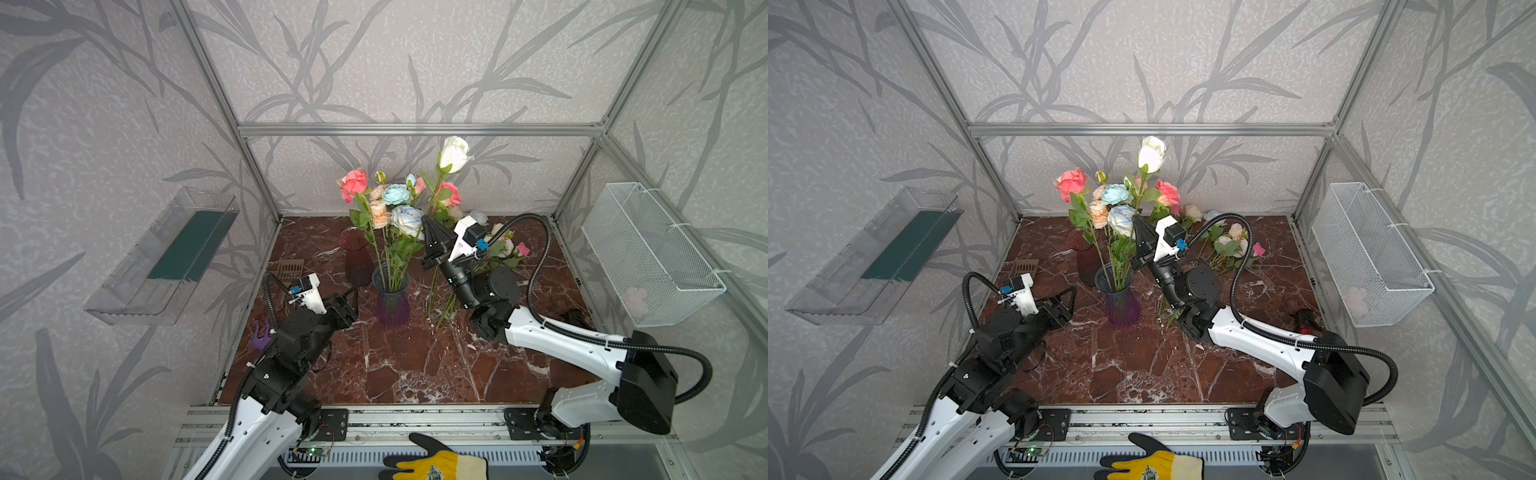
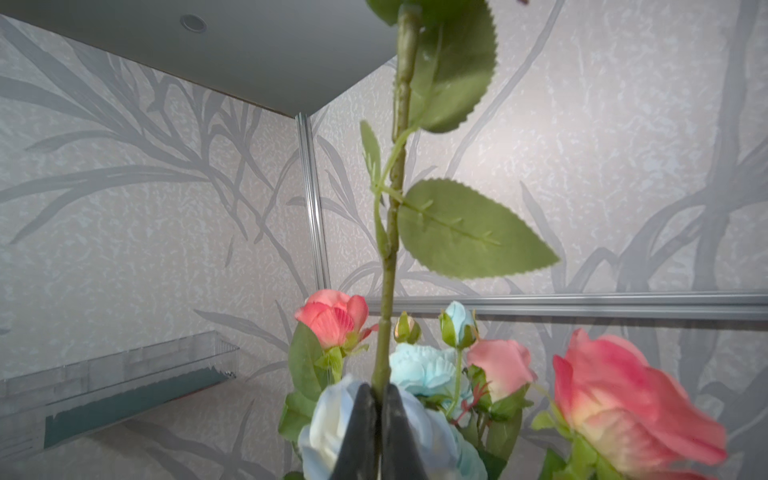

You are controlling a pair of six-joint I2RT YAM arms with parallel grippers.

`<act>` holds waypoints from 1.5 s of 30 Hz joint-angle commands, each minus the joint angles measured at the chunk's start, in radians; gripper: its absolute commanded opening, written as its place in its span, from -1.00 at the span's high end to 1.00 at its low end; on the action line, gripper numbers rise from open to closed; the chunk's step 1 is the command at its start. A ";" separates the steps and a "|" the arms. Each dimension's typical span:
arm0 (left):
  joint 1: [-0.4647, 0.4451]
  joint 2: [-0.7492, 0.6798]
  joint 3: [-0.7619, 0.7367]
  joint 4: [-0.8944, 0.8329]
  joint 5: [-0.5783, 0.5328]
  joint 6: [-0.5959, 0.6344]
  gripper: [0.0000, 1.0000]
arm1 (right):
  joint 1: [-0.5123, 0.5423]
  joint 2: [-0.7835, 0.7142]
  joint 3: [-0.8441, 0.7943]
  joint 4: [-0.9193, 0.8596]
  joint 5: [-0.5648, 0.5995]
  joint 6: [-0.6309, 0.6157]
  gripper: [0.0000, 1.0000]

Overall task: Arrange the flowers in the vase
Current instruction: 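Lift the white rose with the right gripper and carry it toward the vase, then lower the white rose stem into the purple vase with the right gripper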

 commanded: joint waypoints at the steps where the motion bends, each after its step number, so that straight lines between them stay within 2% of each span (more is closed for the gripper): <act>1: 0.003 0.002 -0.009 0.019 -0.020 0.009 -0.41 | -0.004 -0.004 -0.029 -0.005 0.029 0.030 1.00; 6: 0.003 0.012 -0.013 0.024 -0.019 0.007 -0.42 | -0.003 0.009 -0.078 -0.033 0.012 0.088 0.99; 12: 0.003 0.016 -0.018 0.029 -0.017 0.002 -0.42 | 0.000 0.031 -0.071 -0.086 -0.037 0.117 0.86; 16: 0.003 0.012 -0.028 0.034 -0.020 -0.005 -0.42 | 0.006 0.030 -0.068 -0.143 -0.058 0.134 0.73; 19: 0.003 0.009 -0.033 0.032 -0.018 -0.008 -0.42 | 0.018 0.014 -0.088 -0.162 -0.053 0.130 0.57; 23: 0.003 0.009 -0.040 0.019 -0.022 -0.007 -0.42 | 0.022 -0.006 -0.083 -0.251 -0.053 0.134 0.48; 25: 0.003 0.010 -0.049 0.018 -0.020 -0.012 -0.42 | 0.022 -0.012 -0.099 -0.260 -0.061 0.148 0.36; 28: 0.003 0.015 -0.070 0.027 -0.020 -0.026 -0.42 | 0.022 -0.012 -0.097 -0.297 -0.055 0.152 0.37; 30: 0.004 0.018 -0.084 0.038 -0.015 -0.037 -0.42 | 0.022 -0.014 -0.111 -0.297 -0.035 0.154 0.47; 33: 0.003 0.025 -0.100 0.050 -0.004 -0.050 -0.42 | 0.022 -0.030 -0.141 -0.280 -0.053 0.133 0.79; 38: 0.004 0.029 -0.111 0.057 -0.002 -0.055 -0.42 | 0.021 -0.040 -0.125 -0.249 -0.047 0.090 0.81; 41: 0.003 0.030 -0.108 0.058 -0.005 -0.055 -0.42 | 0.019 -0.036 -0.111 -0.241 -0.038 0.069 0.65; 45: 0.003 0.031 -0.108 0.060 -0.007 -0.050 -0.43 | 0.007 -0.019 -0.074 -0.261 -0.046 0.062 0.65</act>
